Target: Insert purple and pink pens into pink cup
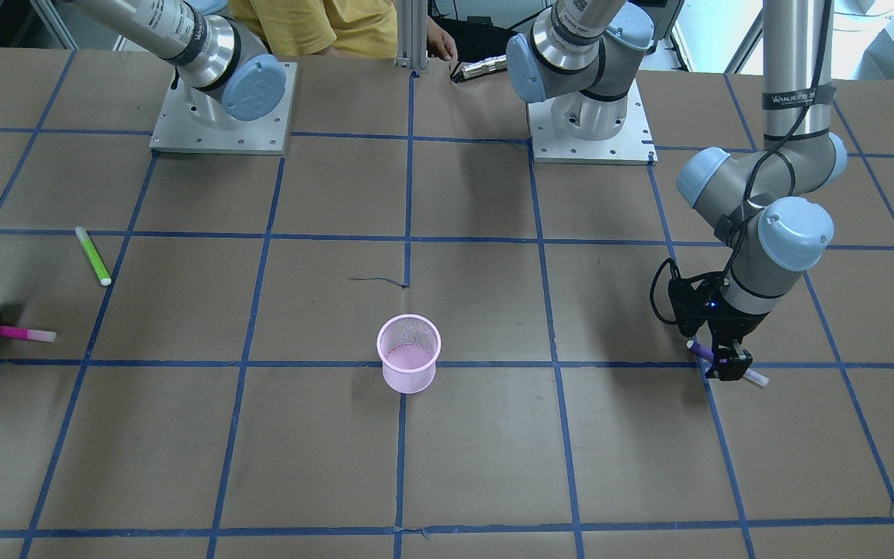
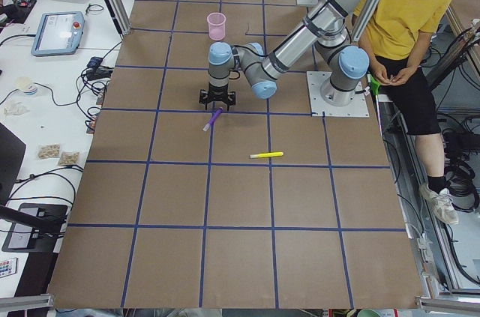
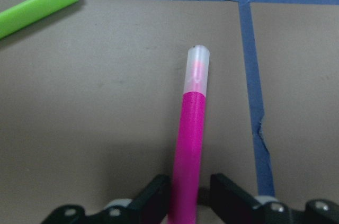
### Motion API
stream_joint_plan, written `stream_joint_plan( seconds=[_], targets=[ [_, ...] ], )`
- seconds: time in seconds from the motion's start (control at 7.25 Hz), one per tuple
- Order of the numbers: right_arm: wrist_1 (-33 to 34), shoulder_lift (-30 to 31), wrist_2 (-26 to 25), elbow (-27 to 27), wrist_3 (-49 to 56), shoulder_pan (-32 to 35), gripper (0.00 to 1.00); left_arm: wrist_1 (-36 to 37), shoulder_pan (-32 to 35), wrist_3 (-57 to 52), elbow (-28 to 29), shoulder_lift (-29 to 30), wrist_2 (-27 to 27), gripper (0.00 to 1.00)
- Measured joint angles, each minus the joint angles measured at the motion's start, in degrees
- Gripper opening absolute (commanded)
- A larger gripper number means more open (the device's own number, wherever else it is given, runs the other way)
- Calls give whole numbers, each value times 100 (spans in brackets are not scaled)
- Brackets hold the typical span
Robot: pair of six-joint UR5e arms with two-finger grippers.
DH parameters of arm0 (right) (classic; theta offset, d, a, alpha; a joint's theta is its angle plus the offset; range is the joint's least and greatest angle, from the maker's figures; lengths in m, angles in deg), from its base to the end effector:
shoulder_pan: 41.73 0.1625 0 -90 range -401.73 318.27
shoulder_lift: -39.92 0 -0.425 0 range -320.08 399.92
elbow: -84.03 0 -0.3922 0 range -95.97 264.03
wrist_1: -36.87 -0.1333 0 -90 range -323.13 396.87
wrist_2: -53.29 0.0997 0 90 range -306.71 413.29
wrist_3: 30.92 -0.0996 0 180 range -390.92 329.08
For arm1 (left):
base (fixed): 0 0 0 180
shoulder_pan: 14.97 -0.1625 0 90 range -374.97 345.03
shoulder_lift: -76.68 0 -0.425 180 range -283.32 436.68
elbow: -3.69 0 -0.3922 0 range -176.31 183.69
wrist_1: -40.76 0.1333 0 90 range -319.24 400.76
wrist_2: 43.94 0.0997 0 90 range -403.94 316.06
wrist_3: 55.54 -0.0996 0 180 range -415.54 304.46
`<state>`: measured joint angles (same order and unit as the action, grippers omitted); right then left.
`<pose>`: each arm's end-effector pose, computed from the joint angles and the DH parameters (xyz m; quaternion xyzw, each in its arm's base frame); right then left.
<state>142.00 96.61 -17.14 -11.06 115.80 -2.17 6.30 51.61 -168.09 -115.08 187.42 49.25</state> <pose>-0.3528 -0.5076 0.1485 -0.6960 0.6696 -0.1942 0.1717 0.0874 -0.5231 0.1733 0.6994 0.7122 0.0061 0.0592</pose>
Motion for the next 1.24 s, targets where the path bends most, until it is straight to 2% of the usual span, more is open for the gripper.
stream_joint_plan(
  seconds=[0.14, 0.28, 0.41, 0.55, 0.97, 1.24],
  targets=[
    [-11, 8, -15, 1, 3, 0, 26, -12, -44, -2, -7, 18, -25, 100],
    [-22, 15, -22, 11, 5, 0, 24, -29, -105, -3, -21, 25, -29, 96],
    [-41, 26, -30, 30, 6, 0, 23, -52, -171, -3, -33, 25, -31, 81],
    [-65, 66, -39, 51, 0, 0, 22, -68, -203, -3, -28, 14, -39, 74],
    [-330, 667, -16, 32, -176, 50, 22, -79, -169, -3, -14, -37, -153, 54],
    [-868, 1251, -1, 20, -851, 288, 22, -79, -148, -5, -2, -33, -173, 42]
  ],
)
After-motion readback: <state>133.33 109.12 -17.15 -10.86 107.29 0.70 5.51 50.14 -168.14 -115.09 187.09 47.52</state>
